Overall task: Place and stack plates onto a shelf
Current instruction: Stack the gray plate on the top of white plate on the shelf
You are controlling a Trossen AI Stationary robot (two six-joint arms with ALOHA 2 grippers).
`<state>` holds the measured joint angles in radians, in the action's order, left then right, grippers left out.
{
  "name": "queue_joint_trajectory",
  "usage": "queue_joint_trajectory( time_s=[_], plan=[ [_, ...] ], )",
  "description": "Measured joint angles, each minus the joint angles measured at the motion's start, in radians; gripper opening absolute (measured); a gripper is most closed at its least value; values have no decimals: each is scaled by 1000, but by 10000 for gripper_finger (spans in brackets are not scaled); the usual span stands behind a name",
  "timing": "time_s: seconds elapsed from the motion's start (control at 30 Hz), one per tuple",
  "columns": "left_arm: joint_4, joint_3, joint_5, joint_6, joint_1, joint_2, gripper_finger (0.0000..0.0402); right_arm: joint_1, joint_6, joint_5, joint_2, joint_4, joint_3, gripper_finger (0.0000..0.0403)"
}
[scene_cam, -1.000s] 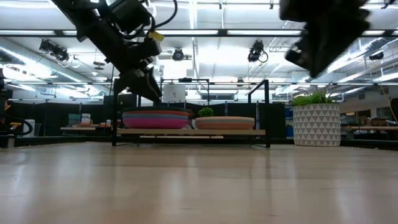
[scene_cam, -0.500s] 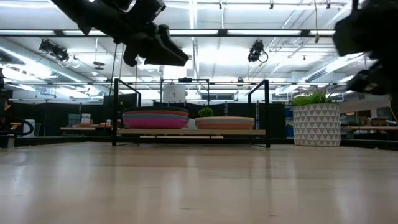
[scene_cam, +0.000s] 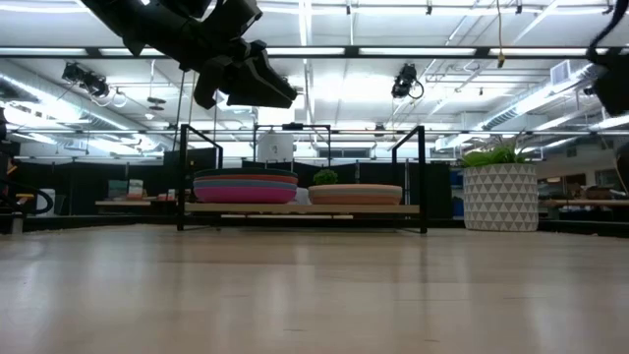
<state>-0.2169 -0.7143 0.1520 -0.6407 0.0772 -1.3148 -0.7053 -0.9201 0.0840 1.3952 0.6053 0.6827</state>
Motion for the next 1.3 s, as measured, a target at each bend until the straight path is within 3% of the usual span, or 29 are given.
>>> queue_joint_trajectory(
  time_s=[0.33, 0.6, 0.67, 0.8, 0.97, 1.13, 1.3],
  plan=[
    [0, 0, 0, -1, 0, 0, 183, -6, -4, 104, 162, 21, 13, 111],
    [12, 0, -11, -2, 0, 0, 183, 29, -1, 28, 92, 58, 75, 35],
    [21, 0, -63, -3, 0, 0, 183, 41, 2, 19, 76, 72, 75, 15],
    [44, 0, -251, -34, -1, -2, 183, 82, -3, -13, 33, 89, 83, 22],
    [57, 2, -420, -222, -37, -43, 183, 173, -1, -61, -41, 125, 83, 14],
    [-2, 3, -385, -454, -98, -161, 183, 288, 19, -66, -123, 100, 83, 14],
    [-227, 3, -177, -580, -151, -284, 183, 396, 29, -60, -160, 54, 83, 16]
  ],
)
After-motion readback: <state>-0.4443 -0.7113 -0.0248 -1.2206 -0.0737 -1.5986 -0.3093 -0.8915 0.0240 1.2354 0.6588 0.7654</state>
